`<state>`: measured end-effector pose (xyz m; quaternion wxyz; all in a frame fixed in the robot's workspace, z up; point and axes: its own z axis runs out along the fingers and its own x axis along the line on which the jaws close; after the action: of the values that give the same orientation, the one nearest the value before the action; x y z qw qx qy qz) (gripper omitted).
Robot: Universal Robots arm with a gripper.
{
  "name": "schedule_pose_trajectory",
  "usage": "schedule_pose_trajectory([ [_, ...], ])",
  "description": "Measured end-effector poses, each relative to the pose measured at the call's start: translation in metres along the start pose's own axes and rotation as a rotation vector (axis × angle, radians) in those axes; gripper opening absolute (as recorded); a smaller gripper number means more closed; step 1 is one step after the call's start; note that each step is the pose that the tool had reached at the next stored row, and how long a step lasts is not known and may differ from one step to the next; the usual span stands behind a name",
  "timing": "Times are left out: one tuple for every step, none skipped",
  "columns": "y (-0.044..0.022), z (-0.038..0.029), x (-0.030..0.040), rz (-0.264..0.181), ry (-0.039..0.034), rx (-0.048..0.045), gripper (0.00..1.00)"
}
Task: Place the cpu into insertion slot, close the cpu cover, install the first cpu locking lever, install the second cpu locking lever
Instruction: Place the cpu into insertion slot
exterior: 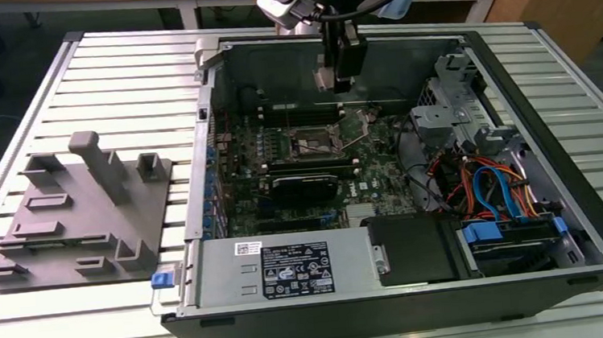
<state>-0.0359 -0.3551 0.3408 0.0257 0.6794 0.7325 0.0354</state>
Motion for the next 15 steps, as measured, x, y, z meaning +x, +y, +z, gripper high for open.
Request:
schedule_pose_trajectory([
  [-0.0001,0.0015,0.0,0.0,0.0,0.0,0.54],
  [-0.0002,0.0024,0.0,0.0,0.0,0.0,0.54],
  [-0.0002,0.0024,0.0,0.0,0.0,0.0,0.54],
  [-0.0002,0.0025,0.0,0.0,0.0001,-0.0001,0.54],
  [-0.0002,0.0027,0.0,0.0,0.0002,-0.0002,0.54],
  [-0.0002,0.0031,0.0,0.0,0.0003,-0.0002,0.54],
  [-0.0003,0.0036,0.0,0.0,0.0002,-0.0002,0.54],
  [-0.0004,0.0042,-0.0001,0.0,0.0001,-0.0001,0.54],
  [-0.0004,0.0051,0.0,0.0,0.0001,-0.0001,0.54],
  [-0.0005,0.006,-0.0001,0.0,0.0001,-0.0001,0.54],
  [-0.0006,0.0067,-0.0001,0.0,0.0,0.0,0.54],
  [-0.0006,0.0074,-0.0001,0.0,0.0,0.0,0.54],
  [-0.0007,0.0079,-0.0001,0.0,-0.0001,0.0,0.54],
  [-0.0007,0.0083,-0.0001,0.0,-0.0001,0.0,0.54],
  [-0.0007,0.0086,-0.0001,0.0,-0.0001,0.0,0.54],
])
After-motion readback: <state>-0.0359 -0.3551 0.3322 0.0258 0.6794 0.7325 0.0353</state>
